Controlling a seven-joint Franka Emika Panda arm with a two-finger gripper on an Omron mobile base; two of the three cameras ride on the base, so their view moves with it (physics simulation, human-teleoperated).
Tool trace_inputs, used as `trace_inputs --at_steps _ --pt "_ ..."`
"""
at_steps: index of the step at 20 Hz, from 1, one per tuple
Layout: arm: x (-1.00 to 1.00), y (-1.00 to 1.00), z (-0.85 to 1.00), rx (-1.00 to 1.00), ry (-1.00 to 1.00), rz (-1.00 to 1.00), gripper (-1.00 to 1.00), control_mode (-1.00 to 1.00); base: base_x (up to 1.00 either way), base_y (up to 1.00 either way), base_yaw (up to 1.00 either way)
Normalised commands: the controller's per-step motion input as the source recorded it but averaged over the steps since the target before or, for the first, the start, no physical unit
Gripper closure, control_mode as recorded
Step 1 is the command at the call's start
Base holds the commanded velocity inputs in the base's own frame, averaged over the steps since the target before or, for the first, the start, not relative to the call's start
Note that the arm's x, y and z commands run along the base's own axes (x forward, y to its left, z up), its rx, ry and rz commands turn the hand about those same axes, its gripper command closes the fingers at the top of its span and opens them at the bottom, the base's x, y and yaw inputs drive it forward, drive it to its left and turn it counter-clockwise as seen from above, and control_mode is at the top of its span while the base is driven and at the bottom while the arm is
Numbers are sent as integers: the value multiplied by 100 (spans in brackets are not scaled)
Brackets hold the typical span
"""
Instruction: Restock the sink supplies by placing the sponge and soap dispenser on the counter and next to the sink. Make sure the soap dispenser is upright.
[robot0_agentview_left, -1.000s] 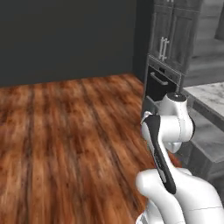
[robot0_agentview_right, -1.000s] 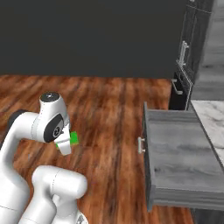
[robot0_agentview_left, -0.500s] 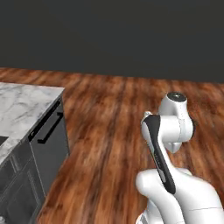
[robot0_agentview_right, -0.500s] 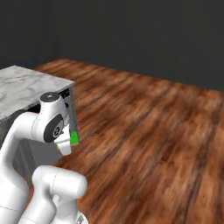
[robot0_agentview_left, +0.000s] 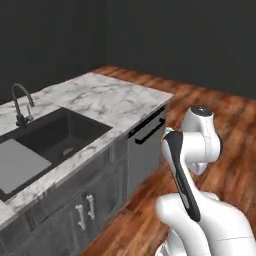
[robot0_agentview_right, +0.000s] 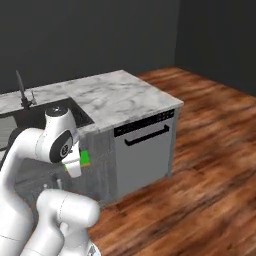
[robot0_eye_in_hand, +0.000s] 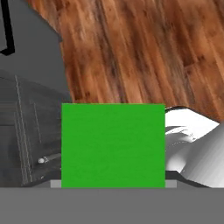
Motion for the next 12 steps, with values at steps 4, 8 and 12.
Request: trace_inputs --at_steps 4,8,12 --pt "0 0 0 0 0 0 100 100 0 64 72" --pt "0 0 0 0 0 0 100 100 6 45 72" --pt "0 0 0 0 0 0 100 100 36 30 66"
